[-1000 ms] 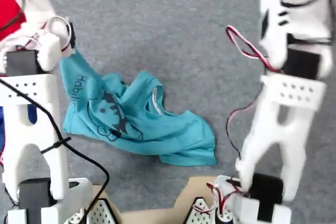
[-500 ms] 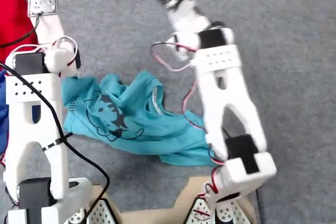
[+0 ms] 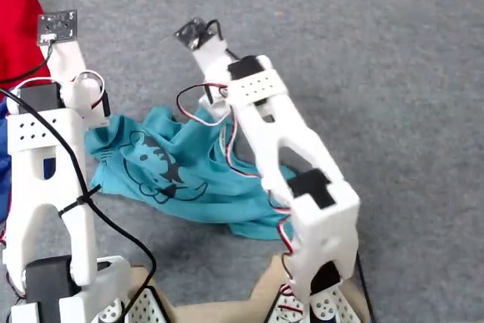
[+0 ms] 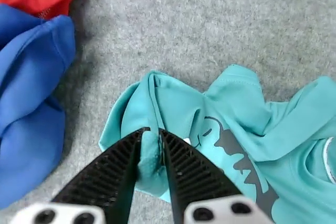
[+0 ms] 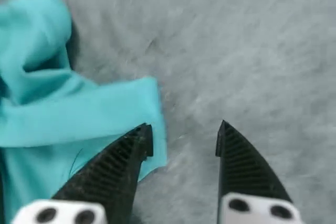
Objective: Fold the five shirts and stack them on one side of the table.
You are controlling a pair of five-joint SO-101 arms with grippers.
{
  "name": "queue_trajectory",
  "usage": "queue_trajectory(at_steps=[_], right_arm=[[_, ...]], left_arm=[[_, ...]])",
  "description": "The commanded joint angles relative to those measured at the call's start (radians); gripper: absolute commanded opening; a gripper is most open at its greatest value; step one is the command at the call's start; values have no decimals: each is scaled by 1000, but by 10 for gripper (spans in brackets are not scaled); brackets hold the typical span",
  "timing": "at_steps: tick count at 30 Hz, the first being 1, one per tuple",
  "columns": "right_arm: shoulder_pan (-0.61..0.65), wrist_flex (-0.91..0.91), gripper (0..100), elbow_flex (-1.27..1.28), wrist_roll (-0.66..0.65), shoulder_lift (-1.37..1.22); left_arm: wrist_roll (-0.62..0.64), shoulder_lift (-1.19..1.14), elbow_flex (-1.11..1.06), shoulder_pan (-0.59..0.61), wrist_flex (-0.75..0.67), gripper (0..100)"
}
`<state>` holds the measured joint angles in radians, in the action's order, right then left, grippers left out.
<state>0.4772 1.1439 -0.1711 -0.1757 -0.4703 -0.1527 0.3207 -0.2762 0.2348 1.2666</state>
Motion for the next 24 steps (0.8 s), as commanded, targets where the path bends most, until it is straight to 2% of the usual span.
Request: queue_trajectory(at_steps=[1, 8, 14, 18, 24], right_arm=[[24, 109, 210, -128, 11, -85], [25, 327, 198, -390, 12, -312], [-39, 500, 9, -631, 52, -450], [-84, 631, 9, -776, 55, -490], [-157, 643, 7, -773, 72, -417]], left_arm=[[0, 12, -3, 8, 20, 19], [81, 12, -9, -6, 52, 19], [83, 10, -9, -15, 98, 19], [83, 8, -17, -15, 117, 19], [84, 10, -58, -15, 117, 19]])
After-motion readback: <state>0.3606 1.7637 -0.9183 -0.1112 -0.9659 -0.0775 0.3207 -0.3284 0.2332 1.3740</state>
